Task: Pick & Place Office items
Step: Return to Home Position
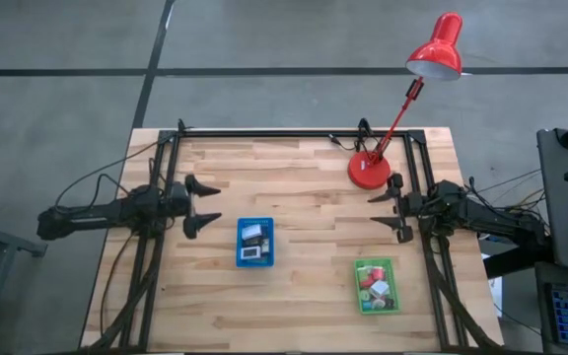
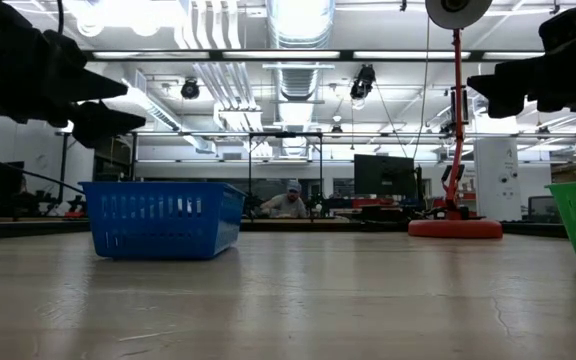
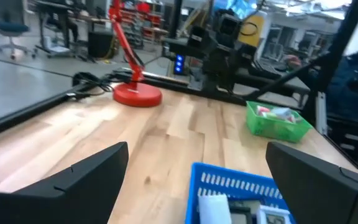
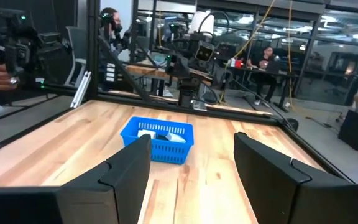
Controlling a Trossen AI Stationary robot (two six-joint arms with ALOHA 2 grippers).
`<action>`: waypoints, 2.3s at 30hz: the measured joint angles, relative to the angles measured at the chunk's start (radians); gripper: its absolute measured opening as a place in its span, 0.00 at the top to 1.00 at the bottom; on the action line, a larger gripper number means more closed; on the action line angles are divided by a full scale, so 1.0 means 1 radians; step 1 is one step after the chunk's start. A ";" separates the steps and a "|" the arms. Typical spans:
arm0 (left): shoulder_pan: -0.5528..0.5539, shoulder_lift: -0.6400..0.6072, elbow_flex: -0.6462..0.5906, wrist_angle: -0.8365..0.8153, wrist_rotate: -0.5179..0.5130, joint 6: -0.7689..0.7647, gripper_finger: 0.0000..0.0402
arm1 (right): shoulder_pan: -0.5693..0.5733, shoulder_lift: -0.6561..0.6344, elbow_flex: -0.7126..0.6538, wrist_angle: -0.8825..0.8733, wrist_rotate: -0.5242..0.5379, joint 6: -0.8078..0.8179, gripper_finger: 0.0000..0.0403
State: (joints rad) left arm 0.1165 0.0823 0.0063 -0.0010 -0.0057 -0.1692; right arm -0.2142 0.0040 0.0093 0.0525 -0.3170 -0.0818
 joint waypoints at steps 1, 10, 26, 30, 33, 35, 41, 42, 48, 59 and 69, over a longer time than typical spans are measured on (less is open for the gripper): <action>0.000 0.002 0.000 -0.002 0.009 0.000 0.04 | 0.000 0.000 0.000 0.000 -0.004 0.001 0.44; -0.002 0.003 0.000 -0.002 0.017 0.034 0.04 | 0.000 0.006 0.000 0.001 -0.005 -0.009 0.44; -0.002 0.005 -0.001 0.000 0.017 0.034 0.04 | 0.000 0.031 0.000 0.002 0.002 0.001 0.44; -0.002 0.006 -0.001 0.000 0.017 0.016 0.04 | 0.000 0.031 0.000 0.002 0.002 0.001 0.44; -0.002 0.007 -0.001 0.000 0.017 0.016 0.04 | 0.000 0.031 0.000 0.002 0.002 0.000 0.44; -0.002 0.007 -0.001 0.000 0.017 0.016 0.04 | 0.000 0.031 0.000 0.002 0.002 0.000 0.44; -0.002 0.006 -0.001 0.000 0.017 0.016 0.04 | 0.000 0.031 0.000 0.002 0.002 0.000 0.44; -0.002 0.007 -0.001 0.000 0.017 0.016 0.04 | 0.000 0.031 0.000 0.002 0.002 0.000 0.44; -0.002 0.007 -0.001 0.000 0.017 0.016 0.04 | 0.000 0.031 0.000 0.002 0.002 0.000 0.44; -0.002 0.006 -0.001 0.000 0.017 0.016 0.04 | 0.000 0.031 0.000 0.002 0.002 0.001 0.44; -0.002 0.006 -0.001 0.001 0.017 0.016 0.04 | -0.001 0.031 0.000 0.002 0.002 0.000 0.44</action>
